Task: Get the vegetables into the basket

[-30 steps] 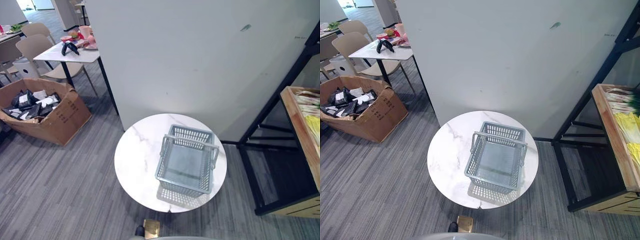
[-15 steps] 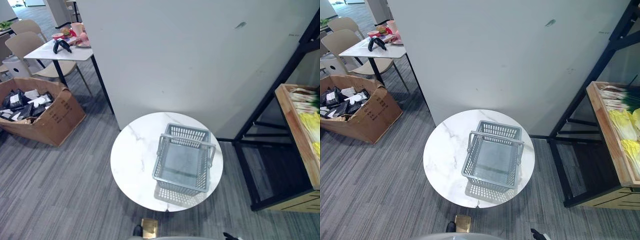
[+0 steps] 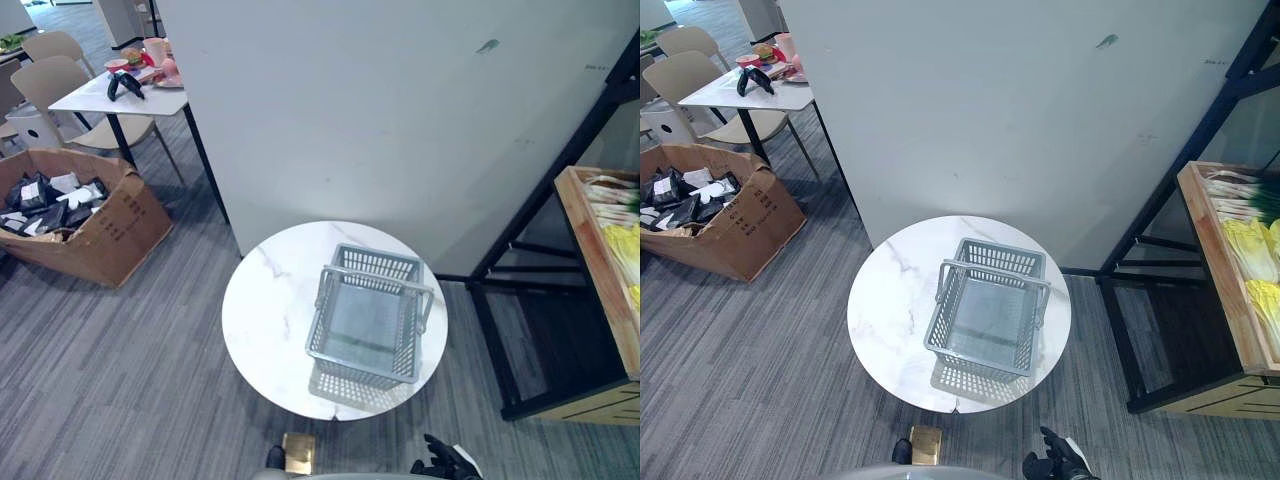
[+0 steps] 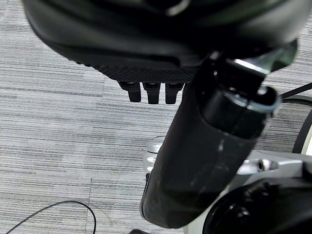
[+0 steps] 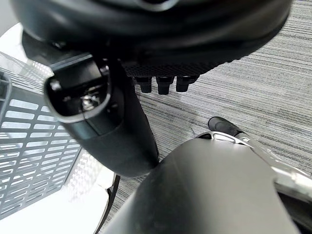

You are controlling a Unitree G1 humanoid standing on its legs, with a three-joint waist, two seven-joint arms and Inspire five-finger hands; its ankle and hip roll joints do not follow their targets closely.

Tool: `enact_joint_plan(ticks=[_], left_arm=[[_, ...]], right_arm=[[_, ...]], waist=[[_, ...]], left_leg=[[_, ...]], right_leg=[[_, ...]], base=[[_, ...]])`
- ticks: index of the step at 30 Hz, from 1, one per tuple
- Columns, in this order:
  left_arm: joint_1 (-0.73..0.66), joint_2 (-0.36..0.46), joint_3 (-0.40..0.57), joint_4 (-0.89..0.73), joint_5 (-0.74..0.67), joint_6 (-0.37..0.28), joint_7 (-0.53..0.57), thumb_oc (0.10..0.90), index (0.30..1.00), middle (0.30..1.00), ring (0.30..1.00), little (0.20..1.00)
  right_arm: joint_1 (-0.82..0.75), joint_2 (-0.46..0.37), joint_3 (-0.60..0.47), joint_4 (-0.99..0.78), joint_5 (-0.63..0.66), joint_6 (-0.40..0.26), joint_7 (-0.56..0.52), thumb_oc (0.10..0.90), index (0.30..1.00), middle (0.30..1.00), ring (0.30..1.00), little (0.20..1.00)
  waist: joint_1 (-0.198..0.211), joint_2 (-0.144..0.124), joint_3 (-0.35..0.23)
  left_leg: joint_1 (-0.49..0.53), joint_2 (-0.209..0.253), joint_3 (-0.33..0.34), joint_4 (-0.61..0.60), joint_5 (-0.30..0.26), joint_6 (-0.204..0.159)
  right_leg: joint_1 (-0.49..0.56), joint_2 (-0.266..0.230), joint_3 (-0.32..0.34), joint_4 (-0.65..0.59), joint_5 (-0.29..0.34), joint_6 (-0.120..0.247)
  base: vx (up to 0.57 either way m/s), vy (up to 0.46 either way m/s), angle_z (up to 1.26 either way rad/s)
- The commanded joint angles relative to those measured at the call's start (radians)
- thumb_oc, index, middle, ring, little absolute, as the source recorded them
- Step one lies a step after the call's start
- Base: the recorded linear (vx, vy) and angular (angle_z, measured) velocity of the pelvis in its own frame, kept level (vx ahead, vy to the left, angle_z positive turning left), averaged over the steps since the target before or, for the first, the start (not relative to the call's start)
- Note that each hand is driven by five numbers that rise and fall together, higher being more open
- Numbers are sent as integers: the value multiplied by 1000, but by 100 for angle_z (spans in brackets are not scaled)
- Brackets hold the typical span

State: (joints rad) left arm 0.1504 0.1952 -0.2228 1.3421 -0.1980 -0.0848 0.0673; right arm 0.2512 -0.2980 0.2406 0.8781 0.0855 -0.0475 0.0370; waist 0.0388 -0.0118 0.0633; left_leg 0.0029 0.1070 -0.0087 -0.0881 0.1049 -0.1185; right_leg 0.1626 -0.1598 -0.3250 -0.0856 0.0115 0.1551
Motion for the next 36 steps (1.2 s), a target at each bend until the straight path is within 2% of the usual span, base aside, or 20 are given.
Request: enact_joint_plan(ticks=[1, 30, 36], left_arm=[[-154, 5, 58, 18, -32, -56, 9, 900, 1000, 1000, 1000, 1000], [-166, 7, 53, 10, -23, -52, 11, 900, 1000, 1000, 1000, 1000], [-168, 18, 69, -5, -49, -37, 3, 900, 1000, 1000, 1000, 1000]], right_arm=[[-23, 36, 4, -70, -6, -36, 18, 900, 1000, 1000, 1000, 1000], [-24, 29, -2, -112, -7, -35, 22, 900, 1000, 1000, 1000, 1000], [-74, 14, 10, -141, -13, -32, 10, 900, 1000, 1000, 1000, 1000]], waist=[[14, -56, 37], [6, -61, 59], [-16, -70, 63]], left_leg=[[52, -10, 34, 1, -44, 8], [35, -8, 37, 1, -36, 5], [45, -5, 67, 1, -38, 9]], right_leg=[[-58, -35, 47, 3, 97, 19], [-78, -35, 55, 0, 107, 19], [-98, -32, 97, 12, 113, 13]], base=[[0, 0, 0], [-1, -1, -1], [-8, 10, -5]])
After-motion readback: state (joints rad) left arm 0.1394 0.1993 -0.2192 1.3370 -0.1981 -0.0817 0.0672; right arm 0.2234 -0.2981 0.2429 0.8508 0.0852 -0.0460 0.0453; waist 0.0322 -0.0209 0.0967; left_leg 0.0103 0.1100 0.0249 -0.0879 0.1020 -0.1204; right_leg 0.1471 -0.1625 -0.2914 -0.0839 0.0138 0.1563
